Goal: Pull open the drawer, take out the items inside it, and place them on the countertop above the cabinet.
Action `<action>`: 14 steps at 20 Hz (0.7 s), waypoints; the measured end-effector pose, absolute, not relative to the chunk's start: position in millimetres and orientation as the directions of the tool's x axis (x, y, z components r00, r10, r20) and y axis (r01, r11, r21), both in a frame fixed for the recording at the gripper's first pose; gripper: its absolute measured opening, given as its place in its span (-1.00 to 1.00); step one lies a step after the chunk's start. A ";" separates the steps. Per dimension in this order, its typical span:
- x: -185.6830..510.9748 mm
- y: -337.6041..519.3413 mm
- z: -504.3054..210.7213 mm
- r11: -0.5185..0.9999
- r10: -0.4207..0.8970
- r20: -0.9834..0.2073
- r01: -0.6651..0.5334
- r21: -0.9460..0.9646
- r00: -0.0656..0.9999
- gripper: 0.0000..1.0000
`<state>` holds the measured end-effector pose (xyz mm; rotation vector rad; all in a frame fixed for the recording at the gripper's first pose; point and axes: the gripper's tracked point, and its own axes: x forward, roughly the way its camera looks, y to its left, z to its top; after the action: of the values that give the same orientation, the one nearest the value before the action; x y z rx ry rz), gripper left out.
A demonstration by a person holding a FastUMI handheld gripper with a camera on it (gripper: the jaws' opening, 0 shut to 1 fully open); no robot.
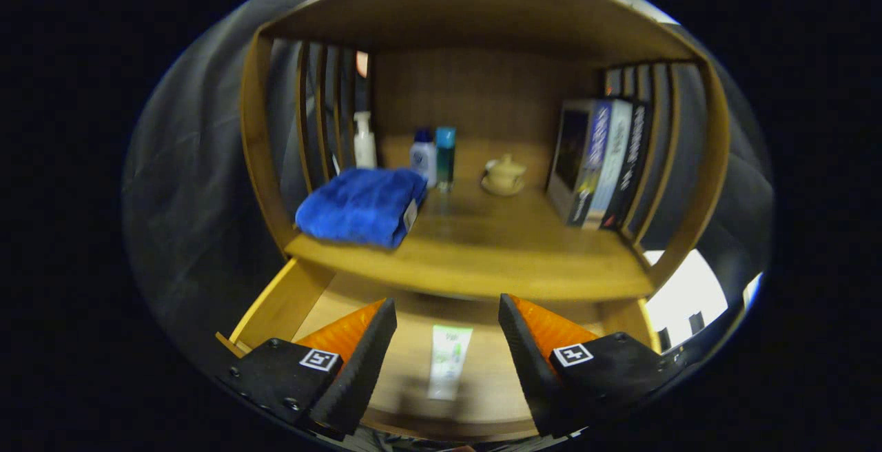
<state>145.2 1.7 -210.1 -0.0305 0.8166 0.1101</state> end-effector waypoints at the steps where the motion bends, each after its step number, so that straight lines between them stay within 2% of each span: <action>1: 141.7 4.0 -227.1 0.995 0.086 -0.766 -0.098 0.030 0.637 0.95; 6: 133.0 -2.5 -280.5 0.998 0.033 -0.877 -0.060 0.005 0.479 0.96; 11: 112.6 -13.7 -320.7 1.000 0.015 -0.949 -0.008 0.013 0.314 0.96; 14: 97.3 -19.7 -334.9 1.000 -0.007 -0.972 -0.017 -0.011 0.234 0.93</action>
<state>97.3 -19.7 -334.9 -0.0211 1.3346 0.0072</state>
